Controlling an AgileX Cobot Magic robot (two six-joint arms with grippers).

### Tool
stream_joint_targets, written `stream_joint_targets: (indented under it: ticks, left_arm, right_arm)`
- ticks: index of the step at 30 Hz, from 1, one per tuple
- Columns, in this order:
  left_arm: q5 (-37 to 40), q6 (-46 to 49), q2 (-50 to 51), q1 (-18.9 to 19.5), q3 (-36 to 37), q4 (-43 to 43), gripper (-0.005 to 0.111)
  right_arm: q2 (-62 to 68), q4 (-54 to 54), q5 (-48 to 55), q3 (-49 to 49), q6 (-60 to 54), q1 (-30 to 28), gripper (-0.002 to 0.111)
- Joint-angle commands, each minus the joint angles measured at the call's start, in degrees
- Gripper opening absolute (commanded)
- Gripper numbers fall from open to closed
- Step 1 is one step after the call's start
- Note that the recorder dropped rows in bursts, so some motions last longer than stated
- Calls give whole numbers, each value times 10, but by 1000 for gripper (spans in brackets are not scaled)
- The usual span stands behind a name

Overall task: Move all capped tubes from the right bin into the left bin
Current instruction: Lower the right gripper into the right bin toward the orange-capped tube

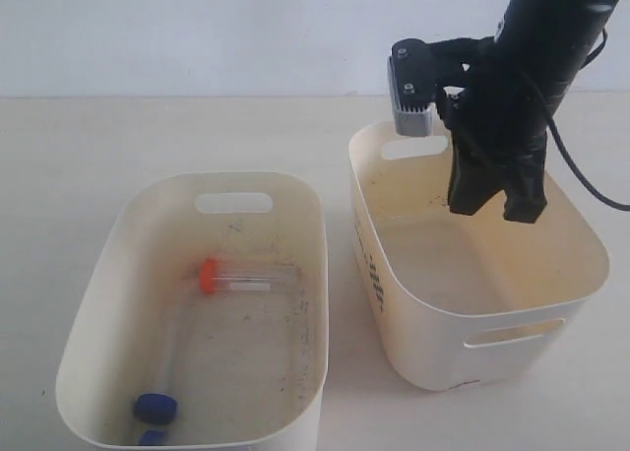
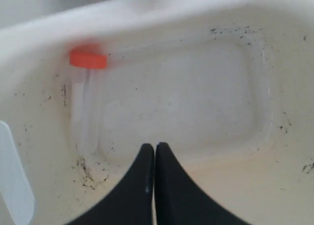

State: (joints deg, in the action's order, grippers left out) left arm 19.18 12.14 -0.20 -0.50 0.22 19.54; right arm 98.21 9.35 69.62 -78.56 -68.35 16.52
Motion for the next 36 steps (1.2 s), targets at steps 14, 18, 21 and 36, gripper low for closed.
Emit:
stream_joint_targets:
  ticks: [14, 18, 21, 36]
  left_arm:
    - [-3, -1, 2, -1, -2, -2, 4]
    - [-3, -1, 2, -1, -2, -2, 4]
    - [-3, -1, 2, -1, -2, -2, 4]
    - [-3, -1, 2, -1, -2, -2, 4]
  right_arm:
    - [-2, -34, -3, 88, -90, 0, 0]
    - [26, -35, -19, 87, -96, 1, 0]
    - [52, -36, -19, 84, -100, 1, 0]
    - [121, -17, 3, 8, -102, 1, 0]
